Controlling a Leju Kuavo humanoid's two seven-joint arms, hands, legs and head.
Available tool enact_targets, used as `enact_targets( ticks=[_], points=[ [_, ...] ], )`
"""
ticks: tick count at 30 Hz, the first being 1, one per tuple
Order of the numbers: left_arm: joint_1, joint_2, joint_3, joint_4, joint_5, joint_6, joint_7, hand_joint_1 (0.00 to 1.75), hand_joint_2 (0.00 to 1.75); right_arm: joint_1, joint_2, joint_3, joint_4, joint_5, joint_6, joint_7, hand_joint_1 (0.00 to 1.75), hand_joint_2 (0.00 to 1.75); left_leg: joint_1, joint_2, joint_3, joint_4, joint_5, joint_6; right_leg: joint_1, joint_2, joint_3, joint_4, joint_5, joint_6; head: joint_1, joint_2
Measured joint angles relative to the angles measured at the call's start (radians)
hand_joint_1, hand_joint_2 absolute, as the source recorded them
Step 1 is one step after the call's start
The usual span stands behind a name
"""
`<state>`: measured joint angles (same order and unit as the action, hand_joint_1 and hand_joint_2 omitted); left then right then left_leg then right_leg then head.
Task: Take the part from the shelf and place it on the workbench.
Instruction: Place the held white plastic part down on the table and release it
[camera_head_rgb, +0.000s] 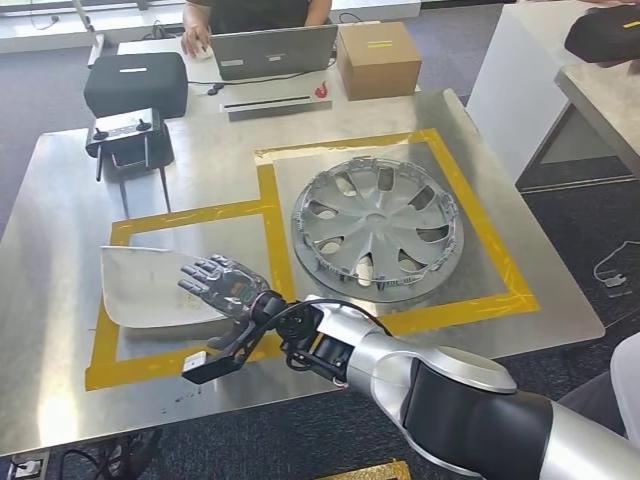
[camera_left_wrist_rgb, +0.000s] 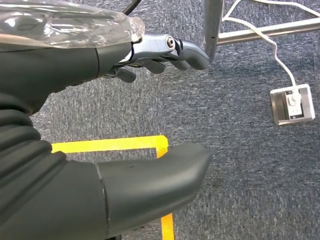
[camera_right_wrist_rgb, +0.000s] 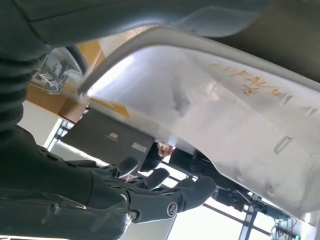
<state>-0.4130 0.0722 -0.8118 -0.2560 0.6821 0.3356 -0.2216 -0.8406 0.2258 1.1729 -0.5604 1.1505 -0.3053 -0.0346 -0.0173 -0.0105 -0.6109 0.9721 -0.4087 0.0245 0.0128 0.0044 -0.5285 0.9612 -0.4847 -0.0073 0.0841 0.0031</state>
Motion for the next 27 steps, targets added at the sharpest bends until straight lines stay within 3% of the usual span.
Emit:
enact_targets(
  ticks=[4, 9, 12, 17, 21, 27],
  points=[
    [0.000, 0.002, 0.000, 0.000, 0.003, -0.010, 0.000, 0.00, 0.00, -0.007, -0.001, -0.009, -0.012, -0.040, 0.055, -0.023, 0.00, 0.00, 0.000, 0.000, 0.000, 0.000, 0.000, 0.000, 0.000, 0.000, 0.000, 0.000, 0.000, 0.000, 0.000, 0.000],
    [0.001, 0.010, 0.000, 0.000, 0.011, -0.026, -0.003, 0.00, 0.00, -0.010, -0.024, -0.044, -0.113, -0.213, 0.193, -0.054, 0.00, 0.00, 0.000, 0.000, 0.001, 0.000, 0.000, 0.000, 0.000, 0.000, 0.000, 0.000, 0.000, 0.000, 0.000, 0.000],
    [0.004, 0.015, 0.000, 0.000, 0.020, -0.031, -0.015, 0.00, 0.00, -0.006, -0.055, -0.074, -0.209, -0.393, 0.233, -0.074, 0.00, 0.00, 0.000, 0.000, 0.001, 0.000, 0.000, 0.000, 0.000, 0.000, 0.000, 0.000, 0.000, 0.000, 0.000, 0.000],
    [0.015, 0.030, 0.000, 0.000, 0.035, -0.036, -0.034, 0.00, 0.00, 0.010, -0.149, -0.153, -0.456, -0.699, 0.249, -0.065, 0.00, 0.00, 0.000, 0.000, 0.001, 0.000, 0.000, 0.000, 0.000, 0.000, 0.001, -0.001, 0.000, 0.000, 0.000, 0.000],
    [0.021, 0.041, 0.000, 0.000, 0.048, -0.047, -0.046, 0.00, 0.00, 0.058, -0.219, -0.225, -0.641, -0.954, 0.222, -0.105, 0.00, 1.75, 0.000, 0.000, 0.002, 0.000, 0.000, 0.000, 0.000, 0.000, 0.002, -0.001, 0.000, 0.000, 0.000, 0.000],
    [0.039, 0.055, 0.000, 0.000, 0.055, -0.049, -0.057, 0.00, 0.00, 0.184, -0.331, -0.341, -0.910, -1.352, 0.231, -0.140, 0.00, 1.75, 0.000, 0.001, 0.004, -0.001, -0.001, 0.001, 0.000, 0.001, 0.004, -0.003, 0.000, 0.000, 0.000, 0.000]
  ],
)
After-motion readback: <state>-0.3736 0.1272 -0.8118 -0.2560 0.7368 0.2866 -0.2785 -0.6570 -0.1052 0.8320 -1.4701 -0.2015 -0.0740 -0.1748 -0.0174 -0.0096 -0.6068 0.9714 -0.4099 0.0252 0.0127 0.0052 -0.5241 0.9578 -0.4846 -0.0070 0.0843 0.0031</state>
